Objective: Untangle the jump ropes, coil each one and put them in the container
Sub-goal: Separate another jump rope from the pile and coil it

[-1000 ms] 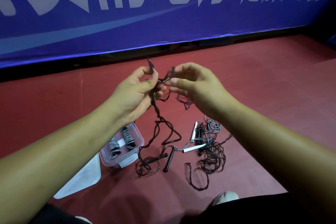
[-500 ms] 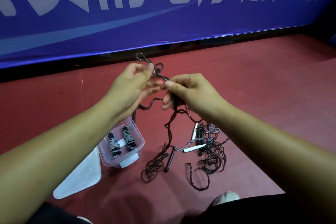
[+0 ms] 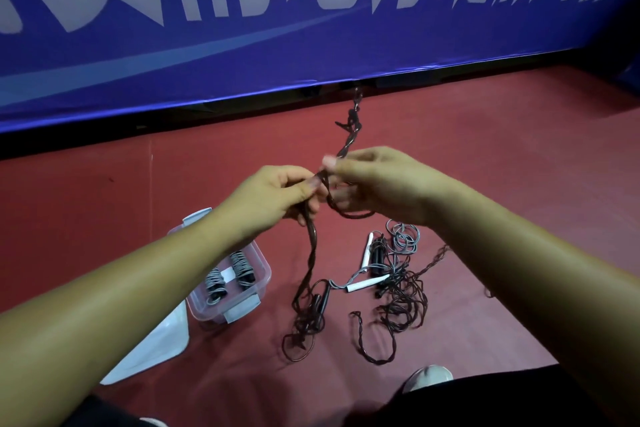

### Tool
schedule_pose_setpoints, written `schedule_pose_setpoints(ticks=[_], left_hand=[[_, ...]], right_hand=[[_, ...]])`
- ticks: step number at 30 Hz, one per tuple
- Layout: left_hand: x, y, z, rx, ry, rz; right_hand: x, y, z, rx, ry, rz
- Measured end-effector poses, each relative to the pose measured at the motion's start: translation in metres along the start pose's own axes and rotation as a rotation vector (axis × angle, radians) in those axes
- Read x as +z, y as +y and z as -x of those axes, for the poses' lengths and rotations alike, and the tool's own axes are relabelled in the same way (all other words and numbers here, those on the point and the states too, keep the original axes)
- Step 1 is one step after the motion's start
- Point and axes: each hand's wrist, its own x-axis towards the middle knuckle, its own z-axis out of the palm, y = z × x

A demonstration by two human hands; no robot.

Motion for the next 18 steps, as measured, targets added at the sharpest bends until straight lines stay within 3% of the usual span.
schedule_pose_setpoints(ticks=[3, 6, 9, 13, 18], left_hand=[[0.004, 0.005, 0.000, -0.021, 0.031, 0.026], [0.004, 0.007, -0.003, -0.004, 0.100, -0.095], [0.001, 0.006, -0.003, -0.044, 0.110, -0.118], [-0.001, 0.009, 0.002, -0.107, 0.031, -0.054], [0.005, 0.014, 0.004, -0.083, 0.004, -0.080]], right_hand=[[-0.003, 0.004, 0.000, -0.037, 0.039, 0.311], [-0.009, 0.001, -0.001, -0.068, 0.026, 0.489], [-0.011, 0.002, -0.003, -0.088, 0.048, 0.446], [-0.019, 0.006, -0.001, -0.084, 0.086, 0.181], [-0.010, 0.000, 0.006, -0.126, 0.028, 0.562]])
